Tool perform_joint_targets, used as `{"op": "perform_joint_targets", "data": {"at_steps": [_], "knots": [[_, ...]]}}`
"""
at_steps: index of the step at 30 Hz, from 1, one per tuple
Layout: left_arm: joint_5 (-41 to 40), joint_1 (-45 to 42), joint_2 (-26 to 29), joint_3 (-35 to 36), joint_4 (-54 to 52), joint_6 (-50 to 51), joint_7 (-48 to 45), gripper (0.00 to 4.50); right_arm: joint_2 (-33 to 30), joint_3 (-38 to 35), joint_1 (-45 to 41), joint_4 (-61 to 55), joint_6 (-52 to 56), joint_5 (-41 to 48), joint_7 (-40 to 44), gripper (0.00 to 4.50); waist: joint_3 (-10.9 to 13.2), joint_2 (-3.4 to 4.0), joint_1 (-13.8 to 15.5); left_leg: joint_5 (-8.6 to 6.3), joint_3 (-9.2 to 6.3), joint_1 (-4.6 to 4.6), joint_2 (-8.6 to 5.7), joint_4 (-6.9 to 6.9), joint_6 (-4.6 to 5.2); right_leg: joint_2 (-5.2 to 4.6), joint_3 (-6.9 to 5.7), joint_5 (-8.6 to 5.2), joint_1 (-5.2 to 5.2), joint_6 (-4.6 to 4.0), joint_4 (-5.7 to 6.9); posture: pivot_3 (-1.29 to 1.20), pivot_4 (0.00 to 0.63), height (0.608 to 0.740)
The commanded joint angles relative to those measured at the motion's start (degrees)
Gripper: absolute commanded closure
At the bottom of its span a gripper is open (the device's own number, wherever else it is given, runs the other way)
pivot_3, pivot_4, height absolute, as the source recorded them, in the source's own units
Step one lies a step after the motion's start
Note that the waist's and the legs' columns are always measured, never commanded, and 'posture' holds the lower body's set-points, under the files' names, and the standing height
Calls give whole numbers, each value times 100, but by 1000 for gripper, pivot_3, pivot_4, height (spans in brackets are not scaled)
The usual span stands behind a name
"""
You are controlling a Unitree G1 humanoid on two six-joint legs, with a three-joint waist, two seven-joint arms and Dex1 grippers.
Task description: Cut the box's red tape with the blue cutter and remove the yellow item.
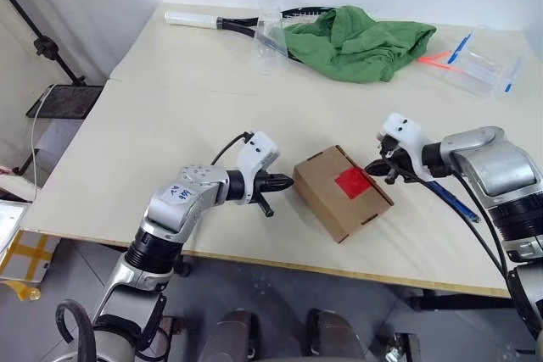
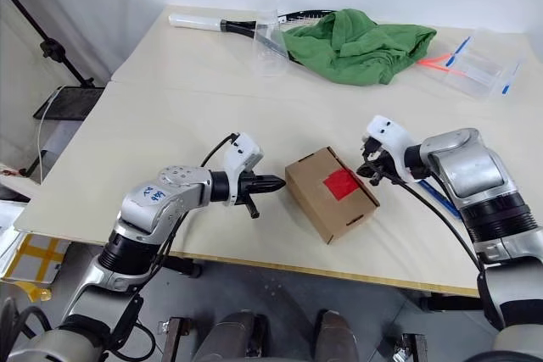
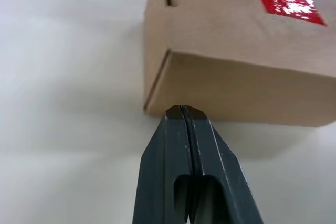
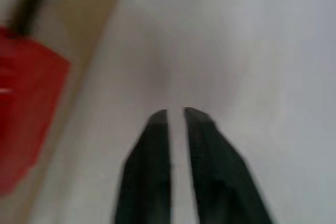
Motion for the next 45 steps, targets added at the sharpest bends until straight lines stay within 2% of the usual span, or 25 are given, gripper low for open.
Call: {"op": "perform_joint_targets", "data": {"at_steps": [1,9,20,26,30,33,40,41,45], "knots": [[14,-45,-9,155,-133,-113,65,4500,-71,-96,11,-667,351,201,250,4486,0,0,-3,0,0,0,2,0,0,2,0,0,0,0,1,0,150,740],[132,-261,64,219,122,-274,54,4500,23,-144,278,-1967,1469,492,0,4486,0,0,-2,0,4,3,6,6,-1,2,3,0,0,0,4,0,150,740],[251,-349,312,149,321,-379,-202,4500,244,-354,473,-2655,2330,885,-649,4486,0,0,-6,0,5,3,4,8,-1,2,4,0,-1,0,7,0,150,740],[-234,-457,408,792,246,-189,-415,4500,80,-990,612,-2449,1669,556,-1332,4486,0,-1,-2,0,5,3,2,8,-1,1,6,0,-2,0,7,0,150,740],[-731,-617,608,1075,25,-4,-897,4500,113,-1612,483,-2512,2299,1038,-1348,3625,0,-1,-9,0,7,2,7,7,-1,3,5,0,-5,0,10,0,150,740],[-838,-877,688,932,52,10,-1170,4500,365,-1802,276,-2462,2527,1074,-1687,2609,0,-1,-11,0,8,4,6,7,-1,3,7,0,-3,0,10,0,150,740],[-279,-1168,627,37,466,-606,-1496,4500,723,-1586,126,-2452,2609,1190,-1958,218,0,-1,-7,0,10,6,3,7,-1,3,8,0,-4,0,16,0,150,740],[-230,-1189,623,-31,512,-666,-1521,4500,729,-1547,139,-2446,2590,1186,-1976,28,0,-1,-8,0,11,5,1,7,-1,2,8,0,-5,0,16,0,150,740],[173,-1317,520,-401,827,-1108,-1582,4500,631,-1262,333,-2406,2439,1064,-2054,28,0,-1,-3,0,12,3,2,7,0,3,8,0,-7,0,16,0,150,740]]}}
